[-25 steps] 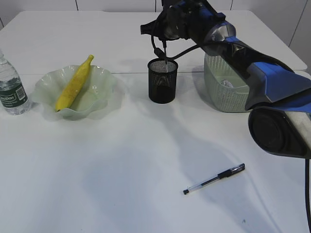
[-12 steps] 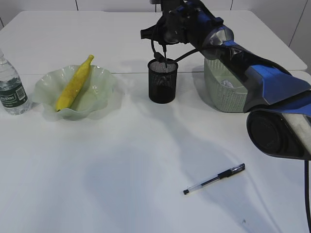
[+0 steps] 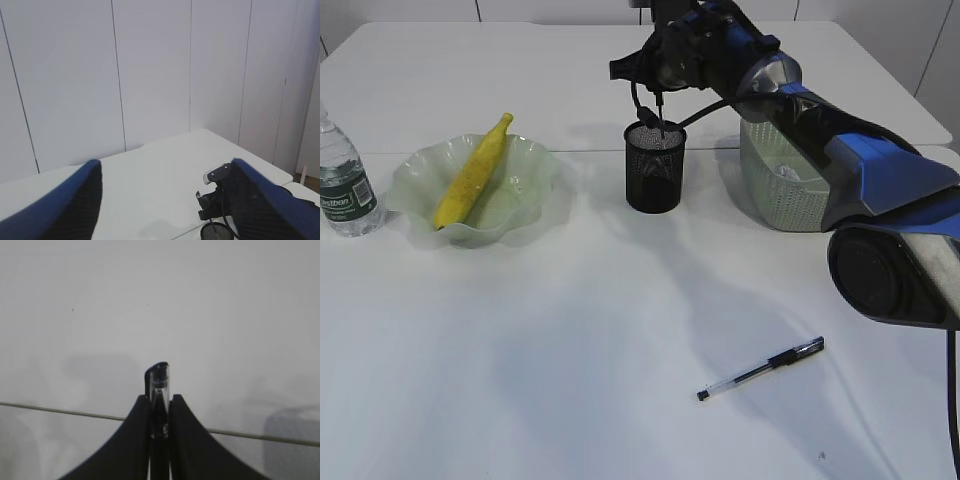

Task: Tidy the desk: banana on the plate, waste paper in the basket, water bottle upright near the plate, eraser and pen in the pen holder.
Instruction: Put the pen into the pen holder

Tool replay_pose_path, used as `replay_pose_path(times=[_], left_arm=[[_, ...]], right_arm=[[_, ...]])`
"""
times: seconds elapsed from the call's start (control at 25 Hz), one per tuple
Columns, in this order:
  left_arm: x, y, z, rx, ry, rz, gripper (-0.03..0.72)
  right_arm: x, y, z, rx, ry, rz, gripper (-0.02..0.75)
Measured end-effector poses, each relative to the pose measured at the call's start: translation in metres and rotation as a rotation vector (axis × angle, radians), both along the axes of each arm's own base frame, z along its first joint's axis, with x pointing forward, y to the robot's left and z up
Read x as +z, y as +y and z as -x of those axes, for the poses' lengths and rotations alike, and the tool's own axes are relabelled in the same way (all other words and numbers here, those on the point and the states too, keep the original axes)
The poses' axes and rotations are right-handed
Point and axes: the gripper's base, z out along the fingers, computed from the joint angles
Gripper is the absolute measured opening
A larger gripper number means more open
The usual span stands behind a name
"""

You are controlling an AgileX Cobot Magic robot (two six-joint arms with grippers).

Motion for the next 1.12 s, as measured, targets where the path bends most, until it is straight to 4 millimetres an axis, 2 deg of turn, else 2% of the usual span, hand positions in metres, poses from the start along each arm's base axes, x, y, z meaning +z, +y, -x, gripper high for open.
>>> replay_pose_path(times=[1.12], left_arm=[[0.0,0.0,0.0,0.0,0.0,0.0,0.551]], right_arm=[[-0.0007,0.0014,0.0006,0.004,0.012,-0.024,0.13]])
